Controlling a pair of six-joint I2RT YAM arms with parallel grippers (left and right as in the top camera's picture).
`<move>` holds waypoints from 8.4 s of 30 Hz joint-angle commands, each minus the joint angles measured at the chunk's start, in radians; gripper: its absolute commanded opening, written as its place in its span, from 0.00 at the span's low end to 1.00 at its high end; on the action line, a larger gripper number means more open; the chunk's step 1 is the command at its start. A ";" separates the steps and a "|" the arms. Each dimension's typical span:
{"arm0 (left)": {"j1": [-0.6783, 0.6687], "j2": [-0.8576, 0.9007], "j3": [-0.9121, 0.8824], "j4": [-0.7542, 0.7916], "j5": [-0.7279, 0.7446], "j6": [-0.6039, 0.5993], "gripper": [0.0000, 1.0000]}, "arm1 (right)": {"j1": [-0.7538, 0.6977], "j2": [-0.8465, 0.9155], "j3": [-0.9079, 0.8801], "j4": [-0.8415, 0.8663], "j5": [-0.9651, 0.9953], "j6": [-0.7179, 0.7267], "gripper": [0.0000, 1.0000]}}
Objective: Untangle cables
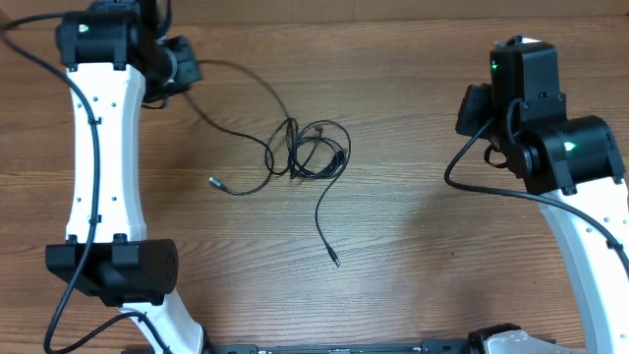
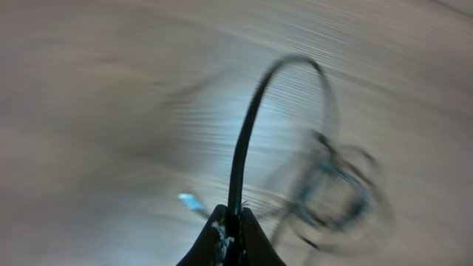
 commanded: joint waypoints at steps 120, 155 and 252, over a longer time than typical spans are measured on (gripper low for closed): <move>-0.329 0.263 0.836 -0.015 0.684 0.109 0.04 | 0.134 0.329 0.031 0.225 -1.113 0.533 0.40; 0.042 0.263 0.836 -0.275 0.099 0.009 0.04 | 0.042 0.327 0.043 -0.090 0.039 0.233 0.04; -0.523 0.120 -0.425 0.615 0.302 0.236 0.04 | -0.258 0.252 0.250 -0.370 -0.276 0.001 0.98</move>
